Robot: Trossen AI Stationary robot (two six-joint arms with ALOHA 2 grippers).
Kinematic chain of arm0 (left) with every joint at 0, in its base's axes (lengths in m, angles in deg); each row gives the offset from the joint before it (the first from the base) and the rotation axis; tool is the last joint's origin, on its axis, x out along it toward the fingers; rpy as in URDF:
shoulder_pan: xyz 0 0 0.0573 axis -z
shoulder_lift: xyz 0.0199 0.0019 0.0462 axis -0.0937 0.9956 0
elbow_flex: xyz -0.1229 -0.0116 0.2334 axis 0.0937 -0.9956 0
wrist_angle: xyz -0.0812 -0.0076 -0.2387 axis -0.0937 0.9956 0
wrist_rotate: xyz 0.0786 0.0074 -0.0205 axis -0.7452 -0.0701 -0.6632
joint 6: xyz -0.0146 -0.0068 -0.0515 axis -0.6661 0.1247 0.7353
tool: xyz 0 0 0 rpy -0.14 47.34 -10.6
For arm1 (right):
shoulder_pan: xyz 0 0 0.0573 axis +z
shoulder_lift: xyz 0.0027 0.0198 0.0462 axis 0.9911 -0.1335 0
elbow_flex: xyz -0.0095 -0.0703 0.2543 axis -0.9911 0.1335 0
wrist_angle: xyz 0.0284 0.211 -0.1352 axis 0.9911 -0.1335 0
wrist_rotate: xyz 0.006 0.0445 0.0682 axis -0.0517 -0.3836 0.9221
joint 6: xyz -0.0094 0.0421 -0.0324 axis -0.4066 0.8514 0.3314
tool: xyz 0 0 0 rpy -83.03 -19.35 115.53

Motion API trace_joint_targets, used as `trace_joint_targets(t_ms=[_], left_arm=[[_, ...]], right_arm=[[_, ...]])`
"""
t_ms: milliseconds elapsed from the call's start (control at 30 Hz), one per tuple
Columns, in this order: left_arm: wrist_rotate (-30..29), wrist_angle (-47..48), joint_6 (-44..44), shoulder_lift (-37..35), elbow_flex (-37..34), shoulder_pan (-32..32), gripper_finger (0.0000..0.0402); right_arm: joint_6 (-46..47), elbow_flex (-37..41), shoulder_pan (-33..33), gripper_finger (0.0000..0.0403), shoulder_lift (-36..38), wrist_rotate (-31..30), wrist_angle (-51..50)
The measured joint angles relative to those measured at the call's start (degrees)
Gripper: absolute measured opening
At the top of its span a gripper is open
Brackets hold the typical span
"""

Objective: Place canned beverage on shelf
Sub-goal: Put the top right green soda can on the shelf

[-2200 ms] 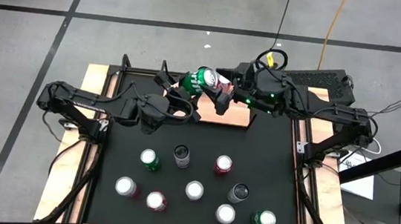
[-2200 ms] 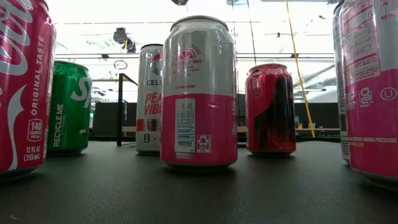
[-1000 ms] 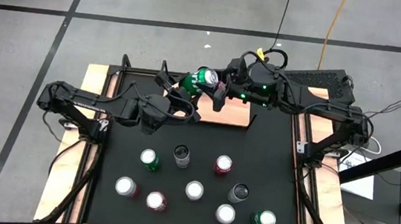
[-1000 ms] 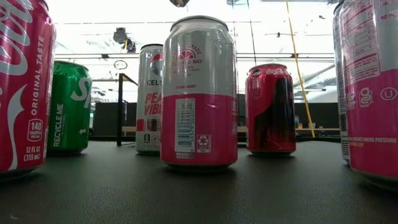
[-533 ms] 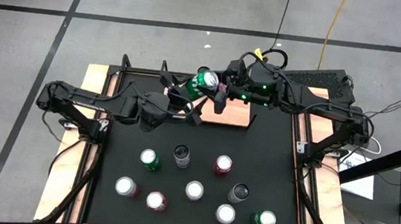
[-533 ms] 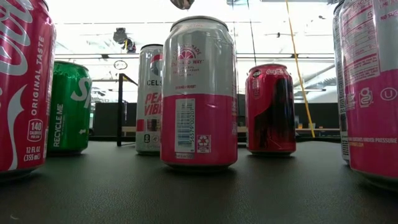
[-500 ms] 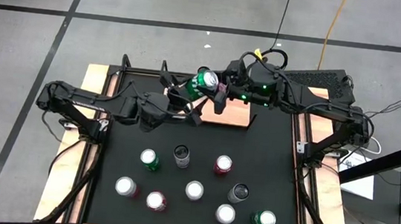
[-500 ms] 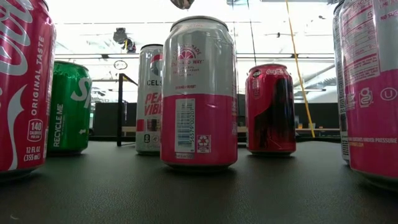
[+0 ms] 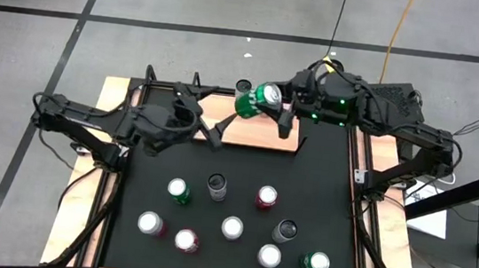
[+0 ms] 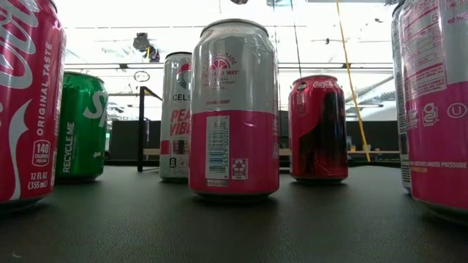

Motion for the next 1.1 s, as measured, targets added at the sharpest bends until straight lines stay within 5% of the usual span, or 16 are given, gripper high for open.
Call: trace_joint_targets(t_ms=[433,667,1100], left_arm=[[3.66,1.96,17.24,-4.29,0.0,1.2,0.0389],[4.02,2.33,18.18,-4.4,0.0,2.34,0.0389],[7.74,8.49,26.49,-4.4,0.0,2.4,0.0389]], right_arm=[[-6.6,-0.02,-1.92,0.0264,5.11,10.72,-7.65],[-11.2,-0.45,-5.15,0.0265,5.08,17.05,-8.96],[-26.02,-17.33,-13.38,0.0264,-2.83,21.23,-26.58]])
